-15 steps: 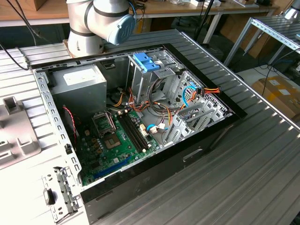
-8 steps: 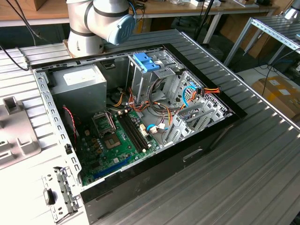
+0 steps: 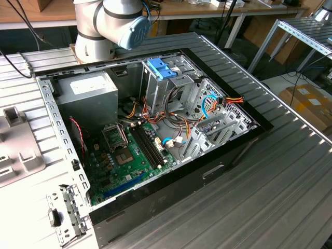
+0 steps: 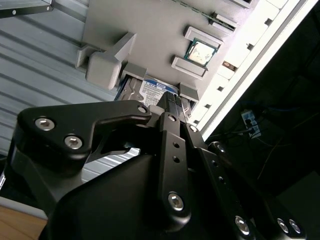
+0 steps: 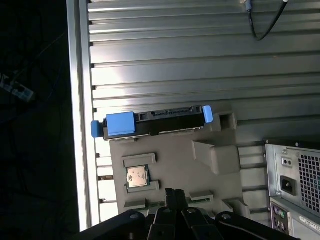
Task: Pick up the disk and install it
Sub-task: 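Pick up the disk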
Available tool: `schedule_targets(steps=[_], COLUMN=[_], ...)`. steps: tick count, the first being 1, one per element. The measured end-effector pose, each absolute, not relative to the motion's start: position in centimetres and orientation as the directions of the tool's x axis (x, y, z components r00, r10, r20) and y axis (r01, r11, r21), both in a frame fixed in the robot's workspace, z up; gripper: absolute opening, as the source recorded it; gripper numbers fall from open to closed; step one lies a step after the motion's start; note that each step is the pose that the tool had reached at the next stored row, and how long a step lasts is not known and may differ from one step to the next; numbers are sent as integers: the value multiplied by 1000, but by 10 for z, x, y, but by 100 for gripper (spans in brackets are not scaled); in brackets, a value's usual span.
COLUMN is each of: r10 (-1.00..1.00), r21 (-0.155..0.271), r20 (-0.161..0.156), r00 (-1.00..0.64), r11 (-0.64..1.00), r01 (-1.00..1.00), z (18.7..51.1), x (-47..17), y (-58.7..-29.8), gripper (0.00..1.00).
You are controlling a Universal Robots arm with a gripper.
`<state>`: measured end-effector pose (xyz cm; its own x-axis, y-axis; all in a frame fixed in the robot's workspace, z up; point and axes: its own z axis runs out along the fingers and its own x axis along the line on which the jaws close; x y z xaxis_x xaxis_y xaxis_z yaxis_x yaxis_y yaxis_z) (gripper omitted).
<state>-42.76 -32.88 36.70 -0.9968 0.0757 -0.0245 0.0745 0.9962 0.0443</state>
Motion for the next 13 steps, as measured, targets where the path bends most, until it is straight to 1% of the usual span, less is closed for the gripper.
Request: schedule_targets(steps=[13], r10=[41], r21=[44], r20=[-24], r00=[-999], r11=[998], r01=[40], z=[367], x=[-428], y=[-329], gripper=[11])
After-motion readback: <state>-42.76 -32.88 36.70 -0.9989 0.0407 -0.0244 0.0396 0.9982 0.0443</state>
